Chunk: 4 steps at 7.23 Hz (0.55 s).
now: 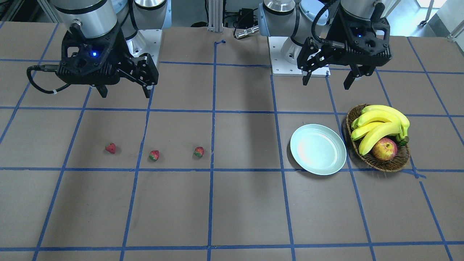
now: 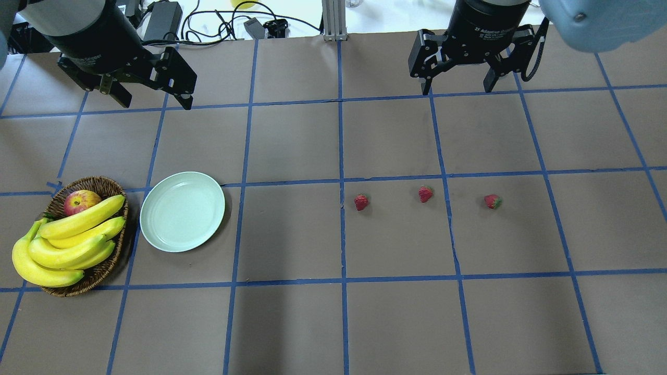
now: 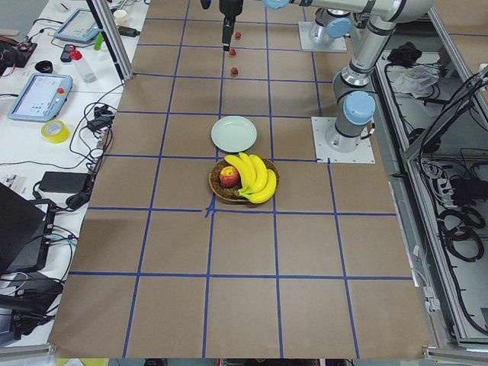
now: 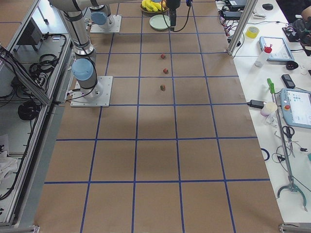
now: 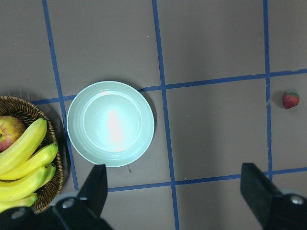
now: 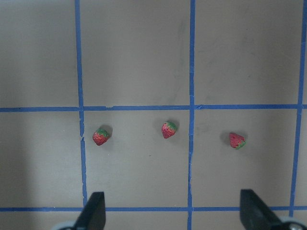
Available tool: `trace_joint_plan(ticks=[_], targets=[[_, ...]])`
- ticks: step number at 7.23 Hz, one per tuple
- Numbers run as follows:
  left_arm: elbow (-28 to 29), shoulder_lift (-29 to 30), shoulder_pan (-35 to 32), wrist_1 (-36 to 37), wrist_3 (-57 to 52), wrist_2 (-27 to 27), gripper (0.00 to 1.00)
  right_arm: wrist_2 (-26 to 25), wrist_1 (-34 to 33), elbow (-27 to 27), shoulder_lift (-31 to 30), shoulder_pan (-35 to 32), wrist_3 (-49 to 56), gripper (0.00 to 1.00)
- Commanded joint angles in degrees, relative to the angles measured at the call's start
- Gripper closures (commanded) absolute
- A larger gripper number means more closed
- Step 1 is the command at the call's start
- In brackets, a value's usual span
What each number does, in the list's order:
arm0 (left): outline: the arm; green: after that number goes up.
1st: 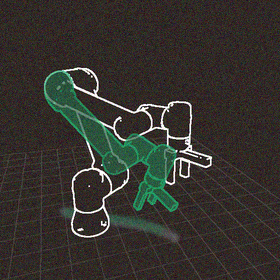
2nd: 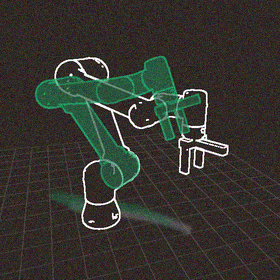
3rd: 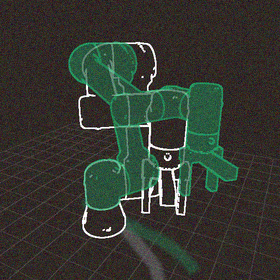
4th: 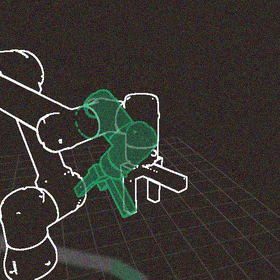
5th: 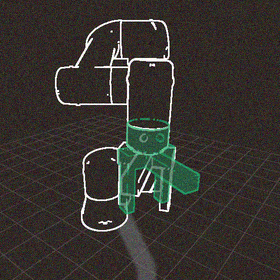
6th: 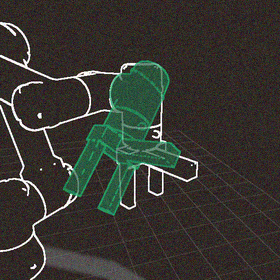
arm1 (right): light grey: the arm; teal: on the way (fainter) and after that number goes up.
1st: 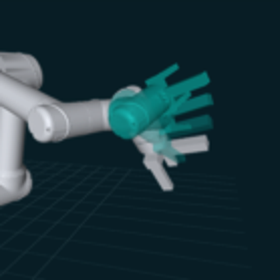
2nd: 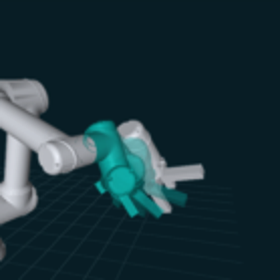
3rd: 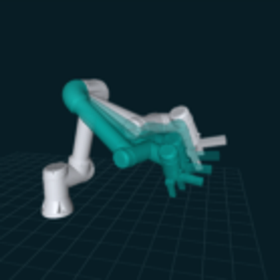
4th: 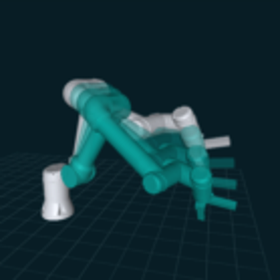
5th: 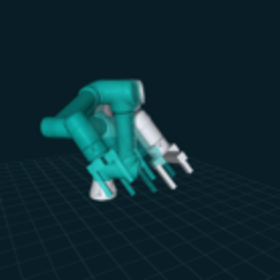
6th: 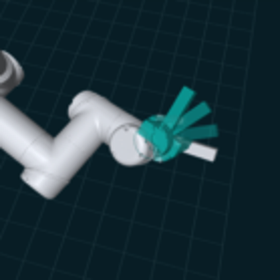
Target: Collect all strawberries into plate
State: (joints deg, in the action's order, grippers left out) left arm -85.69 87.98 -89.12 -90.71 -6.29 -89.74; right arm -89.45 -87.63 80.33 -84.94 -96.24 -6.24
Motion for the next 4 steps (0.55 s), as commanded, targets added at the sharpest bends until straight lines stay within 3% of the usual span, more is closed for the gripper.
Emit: trace_joint_plan(ticks=[1, 4], targets=[[0.0, 0.0, 0.0, 0.0, 0.0, -0.1, 0.0, 0.0, 0.0, 0.0, 0.0, 0.0, 0.1, 0.0], [-0.2, 0.0, 0.0, 0.5, -0.7, -0.1, 0.0, 0.0, 0.0, 0.0, 0.0, 0.0, 0.1, 0.0]])
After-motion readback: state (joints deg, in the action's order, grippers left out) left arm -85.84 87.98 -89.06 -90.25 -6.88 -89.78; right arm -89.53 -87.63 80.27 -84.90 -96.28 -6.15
